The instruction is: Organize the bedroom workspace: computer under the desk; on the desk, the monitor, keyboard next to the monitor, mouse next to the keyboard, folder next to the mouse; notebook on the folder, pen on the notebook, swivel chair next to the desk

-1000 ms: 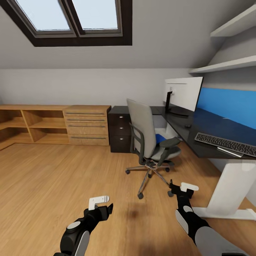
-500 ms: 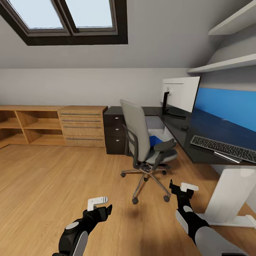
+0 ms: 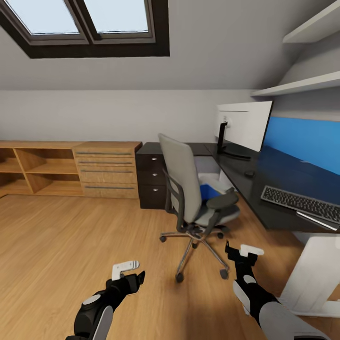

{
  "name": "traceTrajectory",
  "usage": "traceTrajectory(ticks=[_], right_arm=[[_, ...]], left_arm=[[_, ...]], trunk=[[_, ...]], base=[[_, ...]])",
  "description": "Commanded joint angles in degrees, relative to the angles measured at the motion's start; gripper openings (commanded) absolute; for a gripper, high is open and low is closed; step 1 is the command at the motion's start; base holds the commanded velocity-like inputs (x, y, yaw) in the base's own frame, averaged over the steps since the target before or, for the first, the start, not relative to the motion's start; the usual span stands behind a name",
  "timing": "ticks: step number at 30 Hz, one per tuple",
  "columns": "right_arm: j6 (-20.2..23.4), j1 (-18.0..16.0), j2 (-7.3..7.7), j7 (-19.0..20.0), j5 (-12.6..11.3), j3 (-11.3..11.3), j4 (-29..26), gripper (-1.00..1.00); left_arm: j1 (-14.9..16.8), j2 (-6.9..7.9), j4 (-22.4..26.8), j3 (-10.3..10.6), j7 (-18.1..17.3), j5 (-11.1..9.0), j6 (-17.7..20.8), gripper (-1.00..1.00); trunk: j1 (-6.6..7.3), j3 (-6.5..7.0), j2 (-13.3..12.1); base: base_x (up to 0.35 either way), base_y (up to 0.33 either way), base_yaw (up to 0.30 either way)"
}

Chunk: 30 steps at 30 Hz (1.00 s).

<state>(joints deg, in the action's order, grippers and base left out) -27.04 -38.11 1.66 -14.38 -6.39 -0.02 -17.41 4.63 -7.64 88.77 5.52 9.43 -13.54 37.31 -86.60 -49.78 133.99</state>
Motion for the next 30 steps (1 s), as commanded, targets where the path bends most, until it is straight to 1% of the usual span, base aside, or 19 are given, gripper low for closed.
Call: traceTrajectory(ticks=[1, 18, 22, 30], right_arm=[[-0.3, 0.0, 0.01, 0.2, -0.6, 0.1, 0.1, 1.0], [-0.4, 0.0, 0.01, 0.2, -0.7, 0.0, 0.2, 1.0], [-0.5, 0.0, 0.01, 0.1, -0.7, -0.1, 0.2, 1.0], [-0.8, 0.0, -0.15, 0.2, -0.6, 0.0, 0.1, 1.0]], left_arm=[[0.0, 0.0, 0.1, 0.0, 0.5, -0.6, 0.2, 1.0], [0.0, 0.0, 0.1, -0.1, 0.5, -0.6, 0.2, 1.0], [0.0, 0.02, 0.1, -0.2, 0.5, -0.6, 0.2, 1.0], [0.0, 0.08, 0.1, -0.2, 0.5, -0.6, 0.2, 1.0]], trunk=[[-0.02, -0.06, 0.0], [-0.02, -0.06, 0.0], [-0.02, -0.06, 0.0], [-0.02, -0.06, 0.0]], base=[[0.298, 0.0, 0.0], [0.284, 0.0, 0.0], [0.145, 0.0, 0.0], [0.021, 0.0, 0.0]])
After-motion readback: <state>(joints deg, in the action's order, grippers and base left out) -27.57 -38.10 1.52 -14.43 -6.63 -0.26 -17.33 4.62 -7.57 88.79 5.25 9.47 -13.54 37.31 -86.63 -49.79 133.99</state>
